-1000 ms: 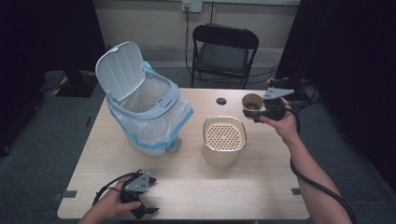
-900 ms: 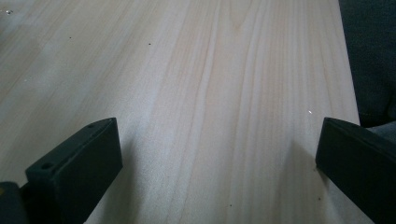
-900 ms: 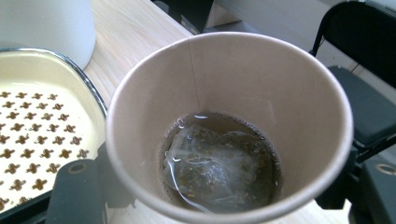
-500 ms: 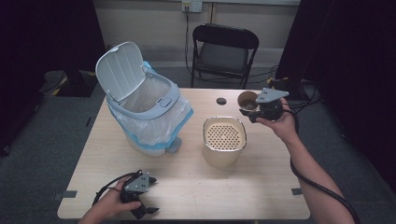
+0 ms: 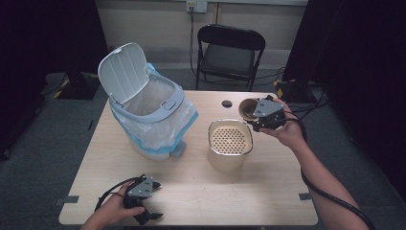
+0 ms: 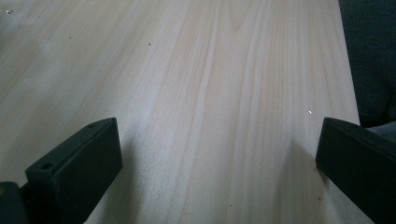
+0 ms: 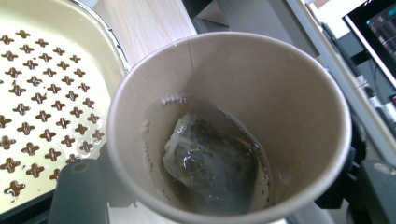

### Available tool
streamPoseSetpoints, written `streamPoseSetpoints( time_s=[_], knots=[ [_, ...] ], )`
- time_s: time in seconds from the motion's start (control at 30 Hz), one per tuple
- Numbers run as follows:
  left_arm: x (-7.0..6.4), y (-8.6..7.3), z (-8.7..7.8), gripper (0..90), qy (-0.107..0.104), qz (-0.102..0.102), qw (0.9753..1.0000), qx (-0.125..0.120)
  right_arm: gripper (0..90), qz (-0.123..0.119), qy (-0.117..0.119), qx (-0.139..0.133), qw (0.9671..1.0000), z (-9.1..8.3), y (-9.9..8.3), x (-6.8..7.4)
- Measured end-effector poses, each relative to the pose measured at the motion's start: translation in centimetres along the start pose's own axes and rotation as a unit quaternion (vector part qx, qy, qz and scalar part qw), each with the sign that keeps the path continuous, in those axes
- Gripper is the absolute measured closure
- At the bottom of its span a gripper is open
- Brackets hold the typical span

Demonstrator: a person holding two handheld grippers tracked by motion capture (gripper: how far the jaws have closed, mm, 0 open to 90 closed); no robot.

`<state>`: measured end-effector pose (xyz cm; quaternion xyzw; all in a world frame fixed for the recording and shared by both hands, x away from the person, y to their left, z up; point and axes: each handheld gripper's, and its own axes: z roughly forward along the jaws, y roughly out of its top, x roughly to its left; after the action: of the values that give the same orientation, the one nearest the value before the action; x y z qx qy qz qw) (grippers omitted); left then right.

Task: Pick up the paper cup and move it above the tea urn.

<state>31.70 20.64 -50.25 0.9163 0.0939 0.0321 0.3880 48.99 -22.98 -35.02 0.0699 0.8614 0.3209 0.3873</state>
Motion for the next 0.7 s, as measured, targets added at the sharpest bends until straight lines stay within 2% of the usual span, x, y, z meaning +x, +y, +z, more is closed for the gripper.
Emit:
streamPoseSetpoints(
  time_s=[0.2, 0.3, 0.43, 0.5, 0.57, 0.63, 0.7],
  knots=[
    [0.0, 0.0, 0.0, 0.0, 0.001, 0.000, 1.0000, -0.002, 28.1, -0.054, -0.016, 0.019, 0.9983, -0.4, 0.8, 0.7],
    [0.0, 0.0, 0.0, 0.0, 0.001, 0.000, 1.0000, -0.002, 28.2, -0.082, -0.021, 0.032, 0.9959, -0.5, 1.0, 1.1],
    [0.0, 0.0, 0.0, 0.0, 0.001, -0.001, 1.0000, -0.003, 28.3, -0.128, -0.033, 0.050, 0.9900, -0.6, 1.4, 1.7],
    [0.0, 0.0, 0.0, 0.0, 0.001, -0.001, 1.0000, -0.003, 28.4, -0.155, -0.041, 0.056, 0.9855, -0.6, 1.5, 2.0],
    [0.0, 0.0, 0.0, 0.0, 0.001, 0.000, 1.0000, -0.002, 28.4, -0.189, -0.052, 0.066, 0.9783, -0.6, 1.8, 2.5],
    [0.0, 0.0, 0.0, 0.0, 0.001, -0.001, 1.0000, -0.003, 28.5, -0.212, -0.056, 0.068, 0.9732, -0.6, 2.0, 2.7],
    [0.0, 0.0, 0.0, 0.0, 0.001, -0.001, 1.0000, -0.003, 28.5, -0.240, -0.068, 0.074, 0.9657, -0.5, 2.1, 3.1]
  ],
)
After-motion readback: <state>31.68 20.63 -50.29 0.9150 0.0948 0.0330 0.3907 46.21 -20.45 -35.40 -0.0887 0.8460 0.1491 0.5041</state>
